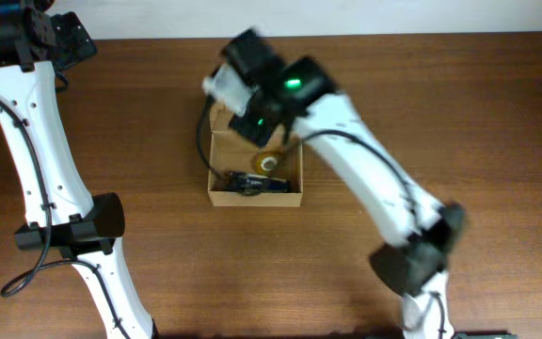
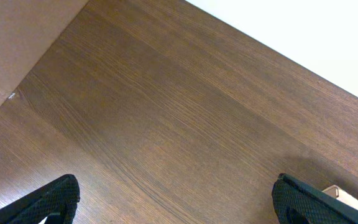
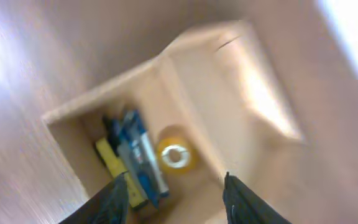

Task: Pack container
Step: 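Place the clear pen into the box and withdraw the right gripper, then move both grippers to the box's lid flaps at the back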

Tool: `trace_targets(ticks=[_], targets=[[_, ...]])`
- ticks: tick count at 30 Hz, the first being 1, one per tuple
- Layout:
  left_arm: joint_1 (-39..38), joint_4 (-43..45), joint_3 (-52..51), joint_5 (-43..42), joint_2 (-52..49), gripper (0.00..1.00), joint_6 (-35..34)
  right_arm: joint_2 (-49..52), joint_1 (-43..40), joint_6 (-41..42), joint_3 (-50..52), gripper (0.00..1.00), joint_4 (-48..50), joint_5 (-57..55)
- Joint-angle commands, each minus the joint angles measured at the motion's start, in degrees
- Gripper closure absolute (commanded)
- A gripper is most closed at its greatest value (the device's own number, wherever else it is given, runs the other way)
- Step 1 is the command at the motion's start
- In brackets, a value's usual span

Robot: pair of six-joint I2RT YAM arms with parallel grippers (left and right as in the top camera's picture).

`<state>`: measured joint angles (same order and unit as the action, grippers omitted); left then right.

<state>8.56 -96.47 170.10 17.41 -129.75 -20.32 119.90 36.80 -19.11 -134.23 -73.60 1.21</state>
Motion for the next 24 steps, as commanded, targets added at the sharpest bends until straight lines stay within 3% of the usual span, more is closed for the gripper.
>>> trace_targets(ticks=[1, 7, 14, 17, 18, 19, 20, 23, 24], targets=[[0.2, 0.0, 0.5, 0.4, 1.7, 0.00, 0.7, -8.9, -5.7, 16.3, -3.0, 0.50, -0.7, -3.0], [0.2, 0.5, 0.5, -4.5, 1.7, 0.00, 0.0, -11.5, -18.1, 23.0, -2.9, 0.49, -5.9, 4.5], [0.2, 0.8, 0.5, -9.5, 1.7, 0.01, 0.8, -8.4, -32.7, 23.3, -0.2, 0.49, -11.1, 16.1], [0.2, 0.9, 0.5, -11.8, 1.0, 0.04, 3.7, -7.0, -36.4, 24.0, 1.4, 0.56, -11.1, 17.4], [0.2, 1.3, 0.5, -14.0, 0.3, 0.11, 5.8, -6.2, -37.7, 24.1, 2.3, 0.58, -11.0, 18.0], [0.3, 1.5, 0.5, -17.0, -0.4, 0.60, 8.4, -5.7, -38.3, 24.1, 2.9, 0.64, -11.0, 18.4], [0.3, 1.3, 0.2, -20.3, -2.1, 0.98, 10.2, -4.5, -39.2, 24.1, 3.8, 0.72, -10.8, 19.0], [1.1, -0.2, -1.0, -28.0, -7.6, 0.99, 10.8, -1.1, -40.0, 24.1, 6.9, 0.96, -9.4, 21.9], [1.4, -0.2, -1.5, -31.6, -9.0, 0.99, 11.7, 0.0, -40.0, 24.1, 7.8, 0.96, -8.9, 22.7]])
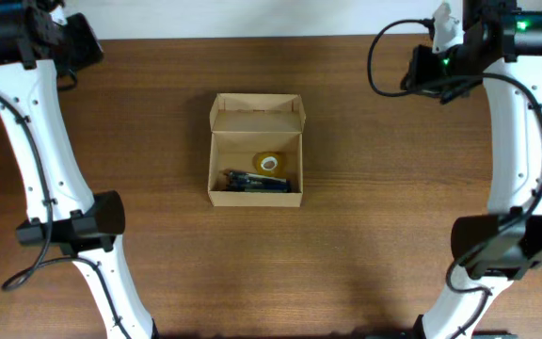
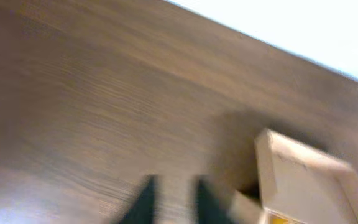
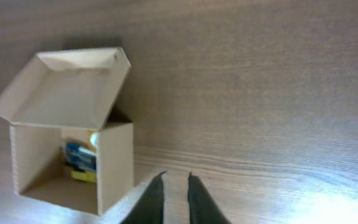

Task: Pack container
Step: 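Move both grippers to the box's lid flaps at the back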

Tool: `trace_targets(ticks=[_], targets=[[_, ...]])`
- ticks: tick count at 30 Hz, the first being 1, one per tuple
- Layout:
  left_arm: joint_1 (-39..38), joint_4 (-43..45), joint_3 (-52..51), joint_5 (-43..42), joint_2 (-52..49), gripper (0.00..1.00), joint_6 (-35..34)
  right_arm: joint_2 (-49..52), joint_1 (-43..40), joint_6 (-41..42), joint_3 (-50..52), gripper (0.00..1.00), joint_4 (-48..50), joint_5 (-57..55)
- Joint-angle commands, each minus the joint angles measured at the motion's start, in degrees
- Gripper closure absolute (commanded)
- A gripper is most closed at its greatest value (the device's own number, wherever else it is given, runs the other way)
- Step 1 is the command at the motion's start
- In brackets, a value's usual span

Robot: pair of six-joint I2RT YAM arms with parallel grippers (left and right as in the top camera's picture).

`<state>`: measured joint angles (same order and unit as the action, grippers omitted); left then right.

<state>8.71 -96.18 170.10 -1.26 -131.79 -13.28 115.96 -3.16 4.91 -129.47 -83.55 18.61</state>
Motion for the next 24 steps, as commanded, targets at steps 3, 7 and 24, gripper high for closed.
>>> trace_targets(ticks=[3, 7, 24], targets=[[2.3, -0.5, -3.1, -21.6, -11.8, 0.99, 6.4, 7.6, 0.0, 0.1, 5.2, 0.96, 2.3, 10.2], [2.6, -0.5, -5.6, -31.3, -19.3, 0.98, 10.5, 14.4, 0.5, 0.1, 6.6, 0.96, 4.9, 16.4], [-2.3, 0.8, -5.9, -44.3, -36.7, 0.98, 14.4, 27.0, 7.4, 0.6, 6.7, 0.96, 9.1, 21.3]])
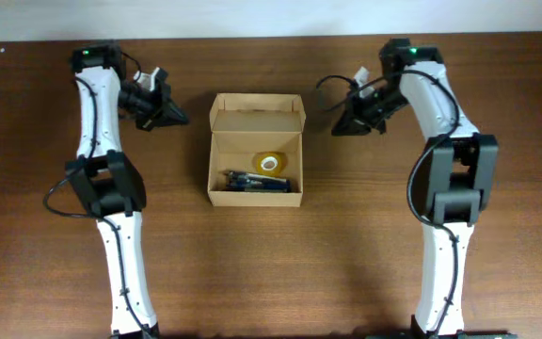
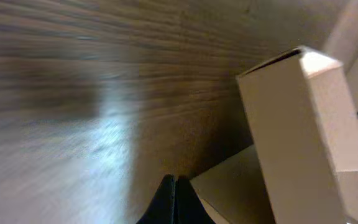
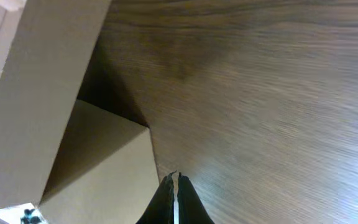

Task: Pack container
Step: 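Move both grippers to the box's lid flaps at the back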

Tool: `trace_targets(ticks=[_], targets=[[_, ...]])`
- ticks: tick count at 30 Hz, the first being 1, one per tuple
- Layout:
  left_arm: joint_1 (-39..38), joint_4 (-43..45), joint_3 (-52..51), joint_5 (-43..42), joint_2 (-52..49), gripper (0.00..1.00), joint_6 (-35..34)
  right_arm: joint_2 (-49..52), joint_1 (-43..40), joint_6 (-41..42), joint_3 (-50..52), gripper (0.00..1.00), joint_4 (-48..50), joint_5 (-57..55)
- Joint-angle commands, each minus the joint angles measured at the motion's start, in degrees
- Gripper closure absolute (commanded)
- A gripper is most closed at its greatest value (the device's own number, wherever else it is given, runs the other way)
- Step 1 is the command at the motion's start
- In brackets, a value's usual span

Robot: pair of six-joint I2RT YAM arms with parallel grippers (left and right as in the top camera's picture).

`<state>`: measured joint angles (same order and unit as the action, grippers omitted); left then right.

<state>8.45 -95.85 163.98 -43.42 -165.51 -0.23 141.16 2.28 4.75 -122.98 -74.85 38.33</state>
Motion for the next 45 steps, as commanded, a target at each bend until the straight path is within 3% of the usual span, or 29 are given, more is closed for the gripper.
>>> trace_targets(ticks=[1, 12, 25, 29, 45], targets=[[-3.0, 0.7, 0.2, -2.4, -3.6, 0.98, 1.3, 2.7, 2.6, 1.0, 0.2, 0.96, 0.6, 1.7], [-7.7, 7.5, 0.2, -5.4, -4.4, 0.98, -3.7, 4.5, 3.9, 1.7, 0.2, 0.96, 8.1, 11.1], [-7.9, 10.3, 0.2, -7.9, -4.4, 0.98, -4.4, 4.7, 7.1, 5.6, 0.2, 0.96, 21.9, 18.6], [-7.9, 11.3, 0.5, -12.5, -4.4, 0.99, -4.2, 4.4, 7.3, 5.6, 0.2, 0.96, 26.3, 21.0], [-7.9, 9.2, 15.9, -13.2, -2.6, 0.99, -4.7, -2.0, 7.2, 2.6, -6.6, 0.96, 25.2, 16.1]])
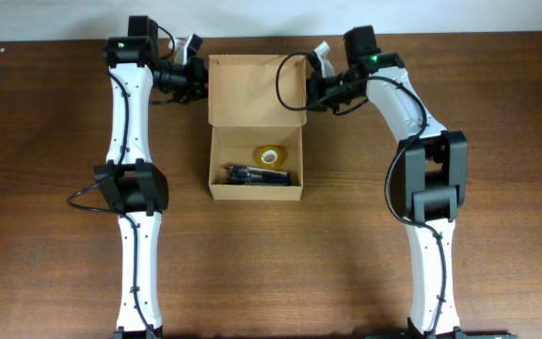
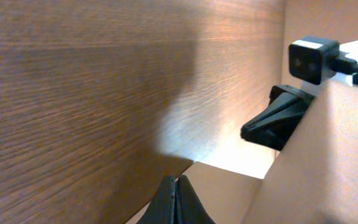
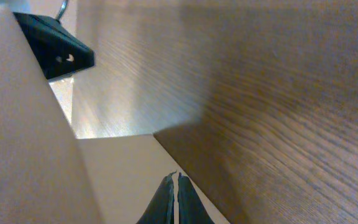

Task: Pack container
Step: 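Move both grippers to the box's lid flaps at the back, then fold the lid forward over the box with both grippers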

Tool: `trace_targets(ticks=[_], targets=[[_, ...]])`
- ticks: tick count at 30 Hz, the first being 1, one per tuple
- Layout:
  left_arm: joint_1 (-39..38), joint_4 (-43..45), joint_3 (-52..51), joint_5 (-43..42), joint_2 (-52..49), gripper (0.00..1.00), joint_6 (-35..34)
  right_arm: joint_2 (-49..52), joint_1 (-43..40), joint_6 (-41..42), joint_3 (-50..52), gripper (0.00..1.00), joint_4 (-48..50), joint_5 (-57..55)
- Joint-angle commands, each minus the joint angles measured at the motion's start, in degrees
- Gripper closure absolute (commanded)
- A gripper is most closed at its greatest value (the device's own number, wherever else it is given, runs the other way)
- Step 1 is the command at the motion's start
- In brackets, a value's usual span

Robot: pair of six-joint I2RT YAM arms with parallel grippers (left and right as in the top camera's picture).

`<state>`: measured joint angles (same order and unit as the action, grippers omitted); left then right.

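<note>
An open cardboard box (image 1: pixel 255 196) stands on the wooden table. Its lid (image 1: pixel 255 89) is laid back toward the far edge. Inside lie a yellow tape roll (image 1: pixel 271 153) and dark blue and black items (image 1: pixel 252 175). My left gripper (image 1: pixel 200 80) is shut, with its tips at the lid's left edge. My right gripper (image 1: pixel 309 92) is shut at the lid's right edge. In the left wrist view the shut fingers (image 2: pixel 176 180) touch the cardboard flap (image 2: pixel 229 193). The right wrist view shows the same for its fingers (image 3: pixel 173 180) against the flap (image 3: pixel 123 180). Nothing shows between either pair of fingers.
The brown table (image 1: pixel 440 217) runs to a white strip along the far edge (image 1: pixel 271 19). Both arms reach in from the near side along the box's left and right. Each wrist view shows the opposite gripper across the lid.
Both shut grippers have moved in from beside the box to the lid's two side edges. The lid now lies further back and looks larger from above.
First my right gripper was open over the box and the left was open far off at the left. Then both were shut at the table's far corners. Later they stood shut either side of the lid, and now they touch its edges.
</note>
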<state>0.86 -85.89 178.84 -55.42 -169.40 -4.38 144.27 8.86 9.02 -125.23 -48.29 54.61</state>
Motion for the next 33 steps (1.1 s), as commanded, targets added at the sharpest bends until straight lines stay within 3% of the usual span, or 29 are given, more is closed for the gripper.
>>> trace_targets(ticks=[1, 5, 14, 20, 25, 33], targets=[[-0.3, -1.0, 1.0, -1.2, 1.7, 0.99, -0.5, -5.4, 0.6, -2.4, -5.2, 0.96, -2.3, -0.2], [-0.3, -2.1, 1.0, -0.8, 3.8, 0.98, 0.0, -7.2, 0.9, -5.5, -8.3, 0.96, -7.3, -2.7], [-2.1, -10.8, 1.0, 11.9, 15.2, 0.98, 3.8, -15.4, 6.0, -13.1, -10.6, 0.96, -20.5, -18.1], [-2.8, -10.8, 0.9, 13.8, 21.6, 0.98, 3.8, -17.8, 11.6, -16.8, -10.6, 0.96, -28.1, -30.3], [-3.0, -10.8, 0.4, 21.6, 26.7, 0.98, 3.8, -19.9, 16.0, -17.6, -10.6, 0.96, -33.2, -38.6], [-4.2, -10.8, -13.0, 34.9, 39.3, 0.98, 3.6, -23.0, 22.4, -17.4, -10.6, 0.96, -41.2, -49.9]])
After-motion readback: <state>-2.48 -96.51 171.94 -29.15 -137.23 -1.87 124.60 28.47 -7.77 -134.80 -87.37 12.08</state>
